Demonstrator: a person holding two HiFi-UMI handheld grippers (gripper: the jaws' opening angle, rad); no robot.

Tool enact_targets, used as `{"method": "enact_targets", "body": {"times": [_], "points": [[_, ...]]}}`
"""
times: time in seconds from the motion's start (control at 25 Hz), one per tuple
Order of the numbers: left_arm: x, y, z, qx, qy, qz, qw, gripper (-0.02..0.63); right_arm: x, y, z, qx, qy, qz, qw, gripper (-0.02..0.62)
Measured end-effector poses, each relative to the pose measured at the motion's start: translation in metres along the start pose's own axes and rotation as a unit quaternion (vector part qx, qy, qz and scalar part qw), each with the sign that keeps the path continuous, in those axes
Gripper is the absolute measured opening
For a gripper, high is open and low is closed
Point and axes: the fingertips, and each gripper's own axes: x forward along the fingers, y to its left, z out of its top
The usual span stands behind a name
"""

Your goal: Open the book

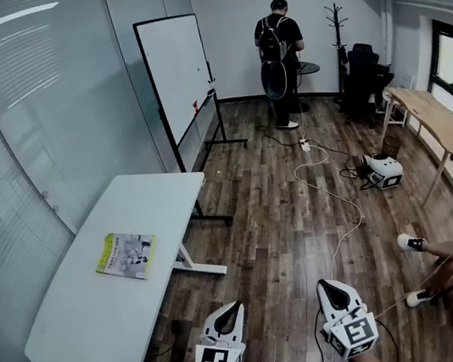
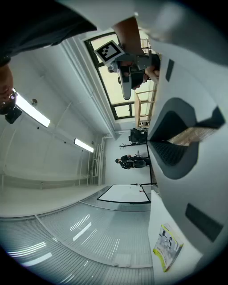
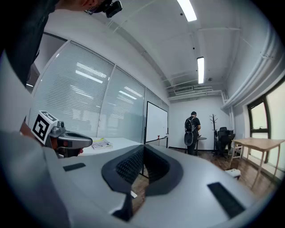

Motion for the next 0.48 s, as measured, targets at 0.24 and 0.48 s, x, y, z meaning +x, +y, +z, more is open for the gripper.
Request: {"method": "enact_targets", "body": {"times": [0.24,0.48], "points": [[0.0105,0.0068,-0.0043,0.008,-0.011,-0.017,0.9998,0.011,0.0108,0.0066,-0.0037,-0.015,-0.003,0.0,1.0,0.005],[0.0087,0.0044,-0.0055,0.013,-0.012,-0.026,0.9995,0.011,0.0108,0.0081,-0.0089,-0.021,-0.007,-0.005,1.0,0.005]]}}
